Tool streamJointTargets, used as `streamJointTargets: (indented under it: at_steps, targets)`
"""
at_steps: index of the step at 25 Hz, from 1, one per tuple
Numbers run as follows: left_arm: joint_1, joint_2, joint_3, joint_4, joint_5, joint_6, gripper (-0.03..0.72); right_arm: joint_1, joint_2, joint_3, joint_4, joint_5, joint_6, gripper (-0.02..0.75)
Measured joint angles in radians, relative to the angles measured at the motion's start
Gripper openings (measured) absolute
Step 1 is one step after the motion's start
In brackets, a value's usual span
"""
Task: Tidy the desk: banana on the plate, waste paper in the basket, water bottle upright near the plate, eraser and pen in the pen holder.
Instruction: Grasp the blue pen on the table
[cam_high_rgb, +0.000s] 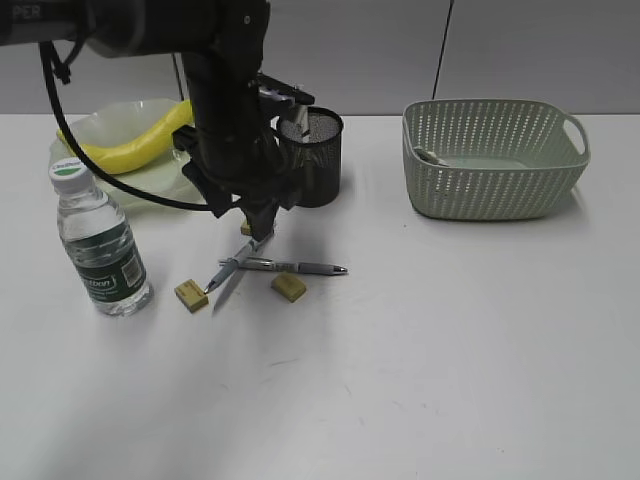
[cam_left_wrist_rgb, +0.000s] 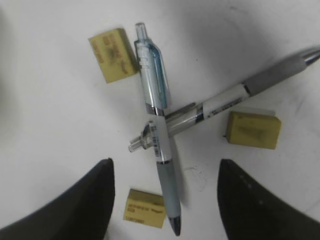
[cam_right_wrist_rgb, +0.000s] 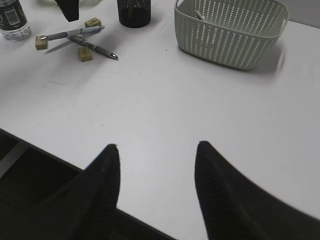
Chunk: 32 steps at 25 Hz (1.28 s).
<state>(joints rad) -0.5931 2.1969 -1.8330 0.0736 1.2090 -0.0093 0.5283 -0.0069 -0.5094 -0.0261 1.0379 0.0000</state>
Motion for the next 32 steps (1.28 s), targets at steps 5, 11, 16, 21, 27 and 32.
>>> streamJointTargets:
  at_steps: [5, 11, 16, 21, 27, 32]
  targets:
    - [0.0, 0.056, -0.001, 0.003, 0.004, 0.001, 0.487, 0.0, 0.0, 0.0, 0.0, 0.0, 0.0, 0.394]
    - [-0.001, 0.079, -0.001, 0.02, 0.004, 0.003, 0.487, 0.0, 0.0, 0.0, 0.0, 0.0, 0.0, 0.394]
    - [-0.001, 0.113, -0.001, 0.029, 0.0, 0.003, 0.482, 0.0, 0.0, 0.0, -0.001, 0.0, 0.0, 0.394]
    - [-0.001, 0.116, -0.001, 0.042, 0.005, 0.003, 0.463, 0.0, 0.0, 0.0, -0.001, 0.0, 0.0, 0.394]
    - [-0.001, 0.123, -0.001, 0.045, 0.006, 0.003, 0.454, 0.0, 0.0, 0.0, -0.001, 0.0, 0.0, 0.394]
    - [-0.001, 0.145, -0.001, 0.045, 0.006, 0.003, 0.44, 0.0, 0.0, 0.0, -0.001, 0.0, 0.0, 0.394]
